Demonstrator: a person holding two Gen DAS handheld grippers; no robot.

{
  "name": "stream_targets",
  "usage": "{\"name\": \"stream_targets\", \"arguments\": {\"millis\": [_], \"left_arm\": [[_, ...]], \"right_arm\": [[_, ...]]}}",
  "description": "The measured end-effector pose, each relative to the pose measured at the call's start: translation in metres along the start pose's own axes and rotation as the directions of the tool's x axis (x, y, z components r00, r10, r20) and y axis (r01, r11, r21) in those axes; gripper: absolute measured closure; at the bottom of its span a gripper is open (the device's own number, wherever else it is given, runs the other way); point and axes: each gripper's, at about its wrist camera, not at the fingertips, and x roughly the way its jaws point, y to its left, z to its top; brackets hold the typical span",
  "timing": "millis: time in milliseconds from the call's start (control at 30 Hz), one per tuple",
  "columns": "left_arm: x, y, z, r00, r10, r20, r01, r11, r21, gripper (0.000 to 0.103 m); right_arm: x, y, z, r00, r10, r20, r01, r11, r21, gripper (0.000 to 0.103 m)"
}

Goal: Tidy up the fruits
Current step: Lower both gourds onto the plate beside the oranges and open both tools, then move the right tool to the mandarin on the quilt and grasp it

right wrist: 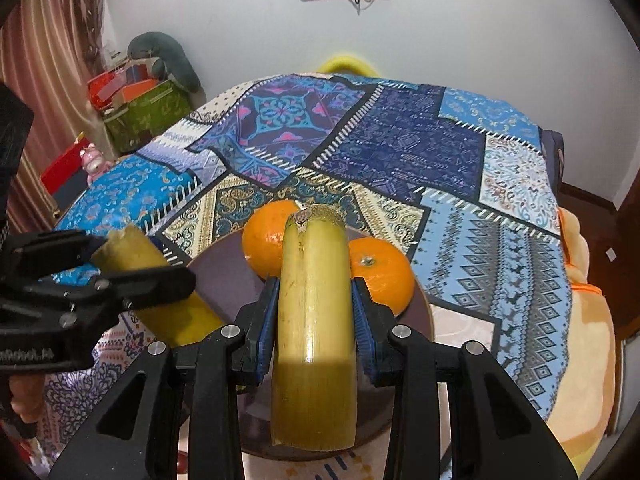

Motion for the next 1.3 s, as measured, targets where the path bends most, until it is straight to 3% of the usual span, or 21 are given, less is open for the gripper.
{"name": "stream_targets", "arguments": {"millis": [467,600,700,933,1300], "left_arm": [[0.016,-0.001,-0.002,0.999,0.029,-0.027,-0.029,1.0,0.005,0.027],[0.022,-0.002,-0.008,0.997,0.007,-0.077,-0.007,1.0,0.003,0.026],[0.015,-0.009,-0.013,0.998,0.034,-0.056,-0.031,0.999,0.043,0.026],[-0.018,-0.02,-0.02,0.998,0.068,-0.002,-0.068,0.994,0.086,0.026],[-0.113,-0.026,-0.037,0.983,0.107,0.152,-0.118,0.991,0.063,0.026]], "right_arm": [[0.011,-0.005,-0.004,0.999,0.02,-0.043,-0.019,1.0,0.025,0.07],[0.004,-0.007,-0.006,0.999,0.018,-0.04,-0.017,0.999,0.029,0.07],[-0.004,-0.007,-0.009,0.999,0.01,-0.032,-0.009,0.999,0.033,0.07],[-0.038,-0.004,-0.012,1.0,-0.025,0.012,0.025,0.999,0.028,0.07],[-0.111,0.015,-0.022,0.992,-0.066,0.107,0.064,0.998,0.028,0.069]]}}
